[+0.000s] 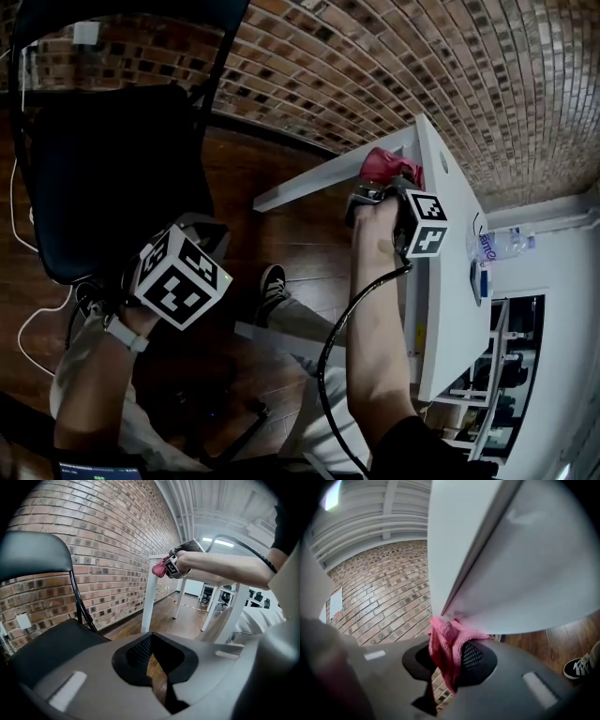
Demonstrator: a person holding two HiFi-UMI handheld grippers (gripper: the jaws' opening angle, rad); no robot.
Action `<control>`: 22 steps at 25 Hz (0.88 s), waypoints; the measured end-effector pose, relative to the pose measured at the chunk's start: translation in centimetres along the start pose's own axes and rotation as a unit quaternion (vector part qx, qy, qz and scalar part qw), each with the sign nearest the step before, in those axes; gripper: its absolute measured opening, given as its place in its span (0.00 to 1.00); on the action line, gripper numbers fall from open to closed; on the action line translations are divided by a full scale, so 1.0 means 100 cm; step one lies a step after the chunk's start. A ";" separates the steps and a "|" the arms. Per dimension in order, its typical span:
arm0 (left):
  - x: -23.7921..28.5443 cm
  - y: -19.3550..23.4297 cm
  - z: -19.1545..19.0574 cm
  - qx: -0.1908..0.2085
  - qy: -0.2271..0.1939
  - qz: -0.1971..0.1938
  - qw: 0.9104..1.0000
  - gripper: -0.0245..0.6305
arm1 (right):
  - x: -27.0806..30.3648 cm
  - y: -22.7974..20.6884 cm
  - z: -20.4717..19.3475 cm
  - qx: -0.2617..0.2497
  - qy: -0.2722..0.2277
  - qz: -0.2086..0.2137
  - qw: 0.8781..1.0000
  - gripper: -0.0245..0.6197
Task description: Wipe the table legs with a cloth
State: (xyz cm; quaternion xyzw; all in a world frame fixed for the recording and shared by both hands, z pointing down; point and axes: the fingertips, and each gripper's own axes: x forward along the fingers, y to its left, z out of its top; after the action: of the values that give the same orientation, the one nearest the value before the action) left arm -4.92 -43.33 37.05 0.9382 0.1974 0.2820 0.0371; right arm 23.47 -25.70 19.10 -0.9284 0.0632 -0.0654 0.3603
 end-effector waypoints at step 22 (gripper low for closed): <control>-0.024 -0.128 -0.013 0.111 0.017 -0.118 0.987 0.03 | -0.214 -0.042 0.055 0.029 -0.030 -0.017 0.999 0.12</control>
State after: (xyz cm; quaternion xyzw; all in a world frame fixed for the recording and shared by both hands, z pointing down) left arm -11.98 -32.55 34.57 0.9018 0.3370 0.2678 -0.0373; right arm 3.61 -15.43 16.26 -0.9200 0.0345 -0.0451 0.3878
